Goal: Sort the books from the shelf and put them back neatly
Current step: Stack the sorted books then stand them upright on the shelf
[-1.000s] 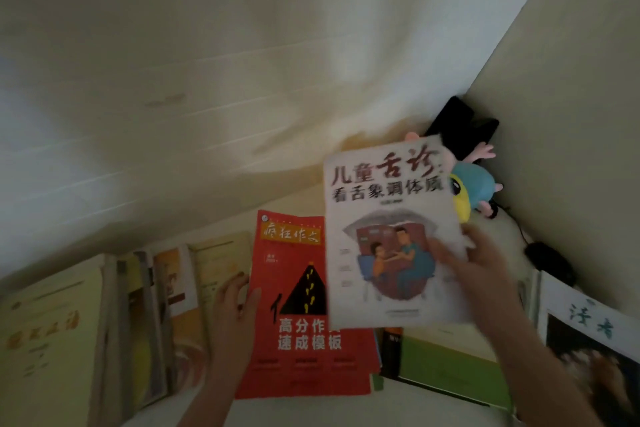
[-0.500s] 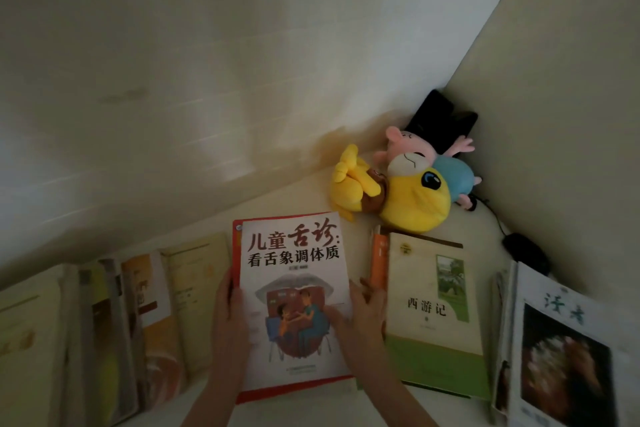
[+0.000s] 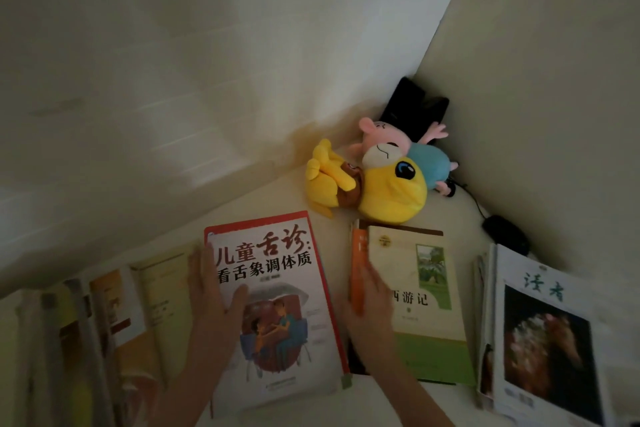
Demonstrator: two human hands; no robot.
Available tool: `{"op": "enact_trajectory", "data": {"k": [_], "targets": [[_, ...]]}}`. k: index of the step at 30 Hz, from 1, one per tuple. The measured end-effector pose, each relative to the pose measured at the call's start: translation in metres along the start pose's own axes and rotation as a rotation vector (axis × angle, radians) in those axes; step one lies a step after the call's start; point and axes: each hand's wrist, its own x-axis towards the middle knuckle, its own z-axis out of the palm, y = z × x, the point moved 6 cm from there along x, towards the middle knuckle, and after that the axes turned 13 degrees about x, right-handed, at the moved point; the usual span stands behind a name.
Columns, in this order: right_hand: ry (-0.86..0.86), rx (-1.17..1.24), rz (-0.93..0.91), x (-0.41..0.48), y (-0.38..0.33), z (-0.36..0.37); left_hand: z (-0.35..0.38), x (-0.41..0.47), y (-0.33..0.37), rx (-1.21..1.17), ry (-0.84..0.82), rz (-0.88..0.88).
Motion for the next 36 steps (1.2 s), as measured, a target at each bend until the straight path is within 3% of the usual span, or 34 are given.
{"op": "enact_trajectory", "data": {"k": [2,5,8,12,15,22,25,30,33,36], "targets": [[0.181,-0.055,0.039,0.015,0.022,-0.047,0.008,-0.007,0.047,0.006,0.043,0.212],[0.338,0.027,0.181,0.024,0.064,-0.105,0.068,-0.032,0.104,-0.041,-0.262,0.308],[0.280,0.171,0.356,0.028,0.097,-0.111,0.144,-0.057,0.118,-0.077,-0.607,0.221],[0.253,0.246,0.394,0.027,0.111,-0.109,0.185,-0.060,0.120,0.033,-0.738,0.010],[0.268,0.277,0.364,0.029,0.115,-0.116,0.191,-0.060,0.125,0.177,-0.660,0.003],[0.376,0.363,0.322,0.036,0.121,-0.139,0.187,-0.051,0.115,0.189,-0.393,0.101],[0.387,0.395,0.334,0.036,0.124,-0.141,0.191,-0.039,0.102,0.024,-0.405,-0.036],[0.337,0.473,0.379,0.040,0.135,-0.141,0.190,-0.032,0.099,-0.144,-0.317,-0.115],[0.256,0.500,0.410,0.043,0.142,-0.140,0.189,-0.033,0.117,-0.339,-0.438,-0.142],[0.221,0.560,0.433,0.044,0.143,-0.140,0.193,-0.042,0.137,-0.386,-0.554,-0.065]]}}
